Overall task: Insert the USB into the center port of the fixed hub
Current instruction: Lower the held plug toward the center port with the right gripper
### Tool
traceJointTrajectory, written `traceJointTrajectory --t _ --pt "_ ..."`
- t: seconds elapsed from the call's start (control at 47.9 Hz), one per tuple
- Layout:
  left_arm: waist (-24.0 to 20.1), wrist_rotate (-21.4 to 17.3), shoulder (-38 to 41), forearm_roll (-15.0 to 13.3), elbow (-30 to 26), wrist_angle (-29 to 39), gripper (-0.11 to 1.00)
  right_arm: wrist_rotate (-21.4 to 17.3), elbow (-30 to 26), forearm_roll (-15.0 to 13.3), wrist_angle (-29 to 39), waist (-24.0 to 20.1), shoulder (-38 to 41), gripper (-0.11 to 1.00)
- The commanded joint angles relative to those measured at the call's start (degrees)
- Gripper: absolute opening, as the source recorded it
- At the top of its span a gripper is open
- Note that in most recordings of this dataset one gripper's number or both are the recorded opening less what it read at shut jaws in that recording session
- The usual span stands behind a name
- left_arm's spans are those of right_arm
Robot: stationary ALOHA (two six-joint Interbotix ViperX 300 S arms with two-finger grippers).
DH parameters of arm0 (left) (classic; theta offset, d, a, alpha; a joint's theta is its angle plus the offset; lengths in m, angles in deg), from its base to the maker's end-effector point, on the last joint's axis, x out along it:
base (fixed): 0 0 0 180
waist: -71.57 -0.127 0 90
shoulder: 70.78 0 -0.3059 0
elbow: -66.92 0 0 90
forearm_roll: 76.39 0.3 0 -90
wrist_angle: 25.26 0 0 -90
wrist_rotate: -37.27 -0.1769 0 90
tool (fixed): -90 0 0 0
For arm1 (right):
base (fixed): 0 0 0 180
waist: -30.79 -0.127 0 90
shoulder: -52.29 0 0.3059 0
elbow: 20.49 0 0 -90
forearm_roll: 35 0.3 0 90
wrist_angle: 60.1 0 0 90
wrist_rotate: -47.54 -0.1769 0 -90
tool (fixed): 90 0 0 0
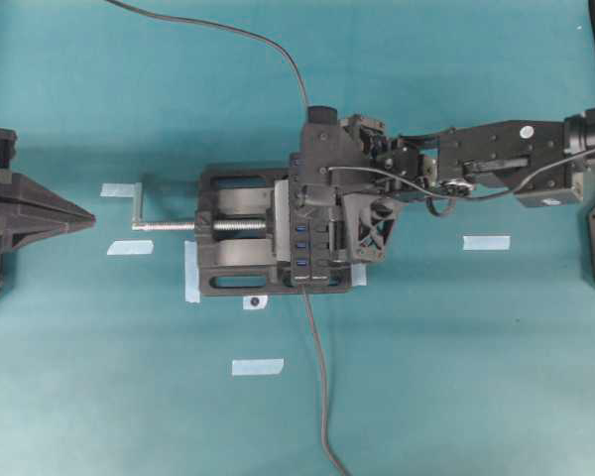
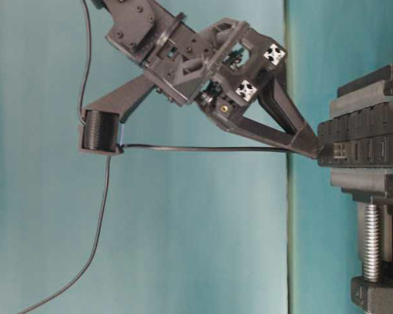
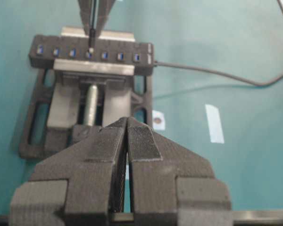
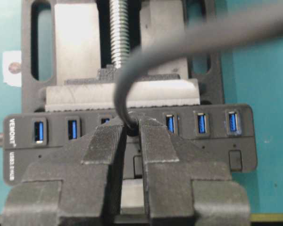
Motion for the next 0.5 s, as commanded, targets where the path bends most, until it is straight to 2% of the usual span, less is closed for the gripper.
traceJointTrajectory --t 0.0,0.481 --pt "0.09 0.09 0.26 0.09 -0.79 -0.44 0.00 -0.44 -1.41 -0.09 -0.62 0.18 -0.35 0.08" --pt "0.00 0.09 0.26 0.09 -0.70 -0.44 0.00 -0.35 -1.58 -0.35 0.00 0.53 -0.53 0.08"
